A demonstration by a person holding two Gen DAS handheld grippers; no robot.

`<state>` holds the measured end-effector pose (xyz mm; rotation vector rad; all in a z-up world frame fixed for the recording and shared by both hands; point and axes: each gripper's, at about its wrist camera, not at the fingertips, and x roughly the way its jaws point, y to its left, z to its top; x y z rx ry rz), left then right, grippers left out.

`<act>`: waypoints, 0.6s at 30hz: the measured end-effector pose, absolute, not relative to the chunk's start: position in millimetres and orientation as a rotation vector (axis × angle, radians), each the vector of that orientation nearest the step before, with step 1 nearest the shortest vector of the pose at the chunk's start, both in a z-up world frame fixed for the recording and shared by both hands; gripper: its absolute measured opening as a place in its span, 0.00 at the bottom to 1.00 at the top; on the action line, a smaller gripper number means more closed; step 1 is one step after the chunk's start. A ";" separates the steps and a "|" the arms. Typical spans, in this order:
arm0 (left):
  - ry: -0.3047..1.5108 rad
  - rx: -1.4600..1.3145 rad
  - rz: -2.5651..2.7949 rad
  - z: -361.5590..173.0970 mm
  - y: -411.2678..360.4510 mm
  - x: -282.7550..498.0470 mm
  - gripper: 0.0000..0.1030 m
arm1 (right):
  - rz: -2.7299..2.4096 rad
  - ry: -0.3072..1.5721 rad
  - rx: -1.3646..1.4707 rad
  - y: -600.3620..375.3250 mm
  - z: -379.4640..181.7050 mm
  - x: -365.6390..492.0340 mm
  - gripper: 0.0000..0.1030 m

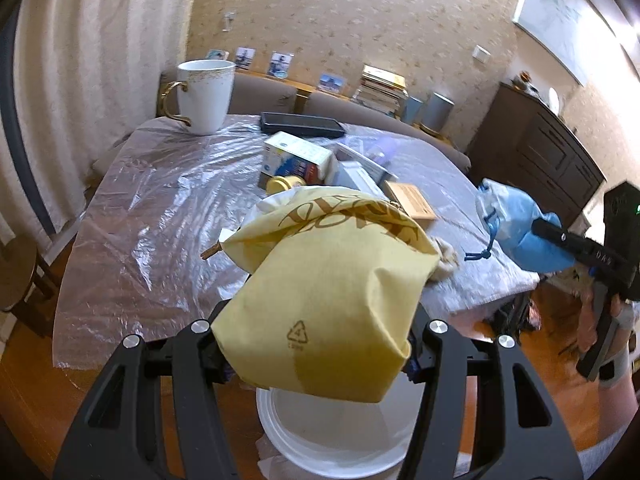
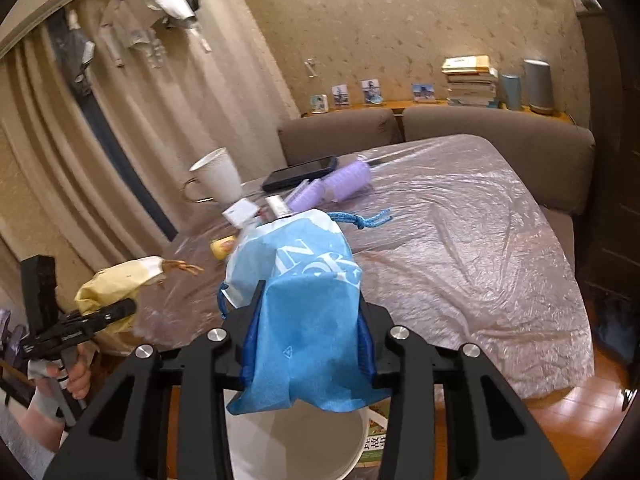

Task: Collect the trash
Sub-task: 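Carry the yellow paper bag and blue cloth bag over the white bucket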

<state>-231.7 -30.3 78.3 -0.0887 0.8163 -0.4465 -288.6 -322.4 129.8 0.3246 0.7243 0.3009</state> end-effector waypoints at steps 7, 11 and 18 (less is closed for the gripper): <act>0.851 -0.017 -0.553 78.4 -42.3 -264.2 0.57 | 0.407 0.785 0.327 -291.2 129.6 -320.5 0.37; 0.881 0.027 -0.604 71.6 -48.9 -280.7 0.57 | 0.440 0.838 0.321 -275.6 121.6 -333.1 0.37; 0.948 0.040 -0.648 51.9 -55.5 -295.2 0.57 | 0.454 0.927 0.356 -263.7 95.2 -349.8 0.37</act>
